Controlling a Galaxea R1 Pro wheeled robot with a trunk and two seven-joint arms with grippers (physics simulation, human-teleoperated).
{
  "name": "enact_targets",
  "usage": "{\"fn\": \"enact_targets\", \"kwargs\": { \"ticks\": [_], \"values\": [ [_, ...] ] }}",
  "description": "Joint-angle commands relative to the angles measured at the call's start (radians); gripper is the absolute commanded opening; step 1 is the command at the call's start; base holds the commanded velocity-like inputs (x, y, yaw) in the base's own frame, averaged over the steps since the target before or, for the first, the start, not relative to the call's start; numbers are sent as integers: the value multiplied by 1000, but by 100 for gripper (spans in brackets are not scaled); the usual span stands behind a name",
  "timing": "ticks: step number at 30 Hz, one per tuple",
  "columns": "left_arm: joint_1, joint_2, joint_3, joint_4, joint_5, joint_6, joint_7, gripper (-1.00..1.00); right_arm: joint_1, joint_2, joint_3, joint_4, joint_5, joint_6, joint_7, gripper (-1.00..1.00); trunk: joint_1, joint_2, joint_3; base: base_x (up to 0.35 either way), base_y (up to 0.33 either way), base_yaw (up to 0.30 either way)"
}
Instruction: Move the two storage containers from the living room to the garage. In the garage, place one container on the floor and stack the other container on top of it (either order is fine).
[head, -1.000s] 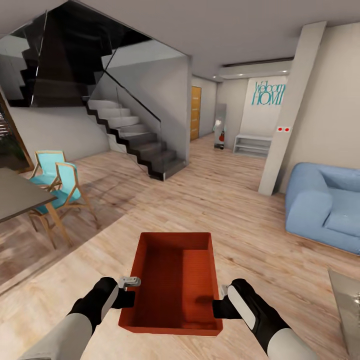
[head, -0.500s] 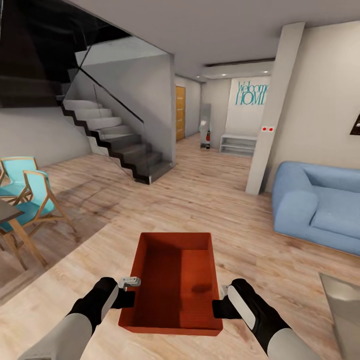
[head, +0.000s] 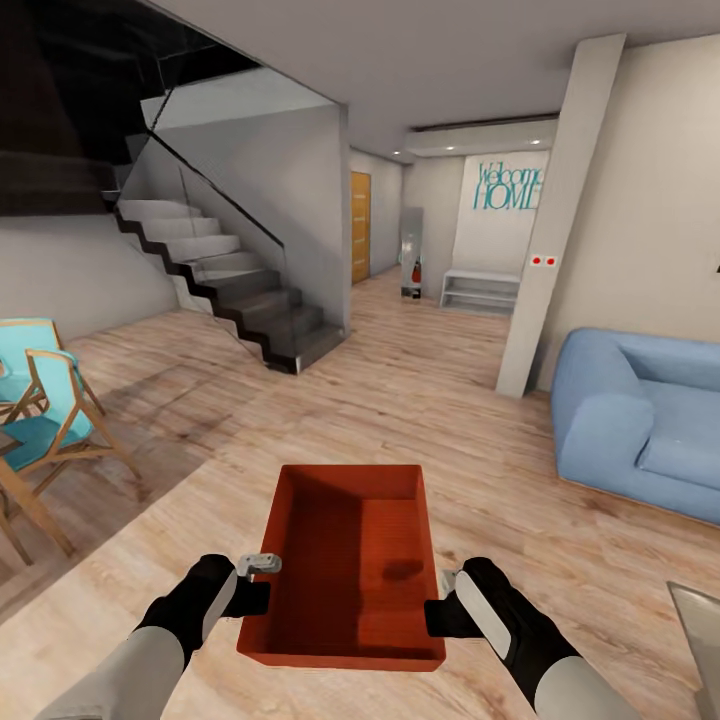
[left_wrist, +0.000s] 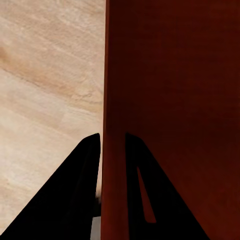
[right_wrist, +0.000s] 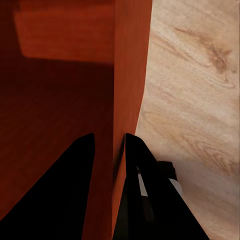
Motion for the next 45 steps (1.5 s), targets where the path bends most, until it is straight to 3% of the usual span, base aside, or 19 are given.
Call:
{"fn": "enact_targets", "kwargs": {
  "ticks": [1, 12, 25, 45],
  "values": [
    [-1, -2, 3, -4, 4, 5, -2, -100, 0, -1, 5, 0, 41, 13, -13, -100, 1, -1, -1, 328, 0, 0],
    [-1, -2, 3, -4, 4, 6, -2, -100, 0, -1, 4, 0, 41, 13, -13, -100, 1, -1, -1, 329, 0, -12],
    [-2, -2, 2, -4, 4, 5, -2, -100, 0, -1, 4, 0, 41, 13, -13, -100, 1, -1, -1, 329, 0, -203],
    [-1, -2, 2, -4, 4, 5, -1, -100, 0, -1, 4, 0, 41, 13, -13, -100, 1, -1, -1, 329, 0, -6]
  ]
}}
